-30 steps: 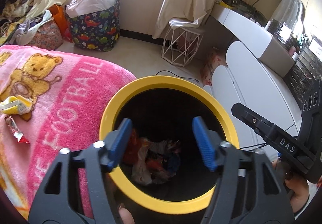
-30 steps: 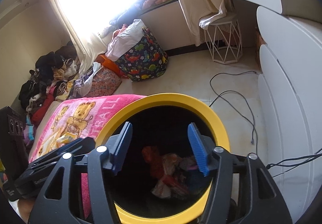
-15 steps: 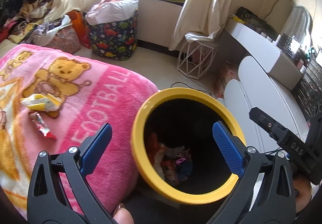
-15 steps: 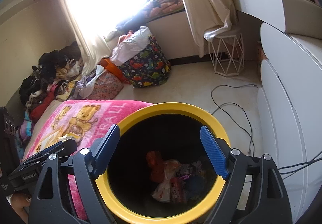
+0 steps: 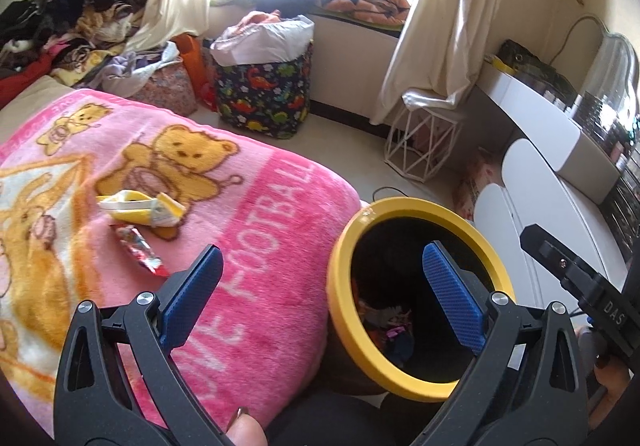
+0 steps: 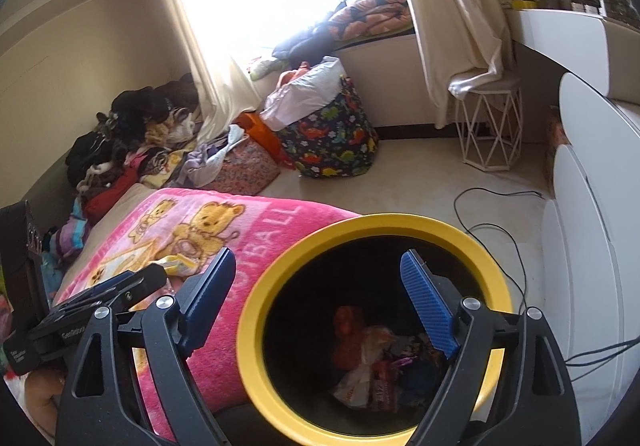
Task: Collect trash
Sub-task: 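Move both tools back over the remaining trash on the blanket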
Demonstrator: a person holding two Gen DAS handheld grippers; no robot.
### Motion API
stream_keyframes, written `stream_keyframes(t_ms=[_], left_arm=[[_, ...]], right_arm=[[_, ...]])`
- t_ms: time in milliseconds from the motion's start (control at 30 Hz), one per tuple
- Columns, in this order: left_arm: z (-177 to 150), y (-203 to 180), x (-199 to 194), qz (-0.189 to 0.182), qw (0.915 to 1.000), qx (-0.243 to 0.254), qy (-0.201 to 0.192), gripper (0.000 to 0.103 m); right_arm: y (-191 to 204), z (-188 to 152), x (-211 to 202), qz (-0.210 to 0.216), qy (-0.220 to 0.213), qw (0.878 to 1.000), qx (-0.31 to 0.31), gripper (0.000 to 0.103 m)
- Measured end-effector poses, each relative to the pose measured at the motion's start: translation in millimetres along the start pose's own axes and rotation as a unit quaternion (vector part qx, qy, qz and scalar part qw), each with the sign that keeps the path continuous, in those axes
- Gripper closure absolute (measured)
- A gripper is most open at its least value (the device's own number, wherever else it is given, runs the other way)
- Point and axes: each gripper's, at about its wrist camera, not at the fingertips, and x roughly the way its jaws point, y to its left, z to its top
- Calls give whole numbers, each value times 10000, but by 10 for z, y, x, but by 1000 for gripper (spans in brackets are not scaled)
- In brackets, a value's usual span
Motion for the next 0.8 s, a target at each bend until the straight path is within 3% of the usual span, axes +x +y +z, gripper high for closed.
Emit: stream_keyframes(t_ms=[800], left_arm=[[-47, 902, -163, 726, 9939, -812, -152, 11]], right_arm=[[776, 104, 432, 502, 394, 9952, -737, 21]])
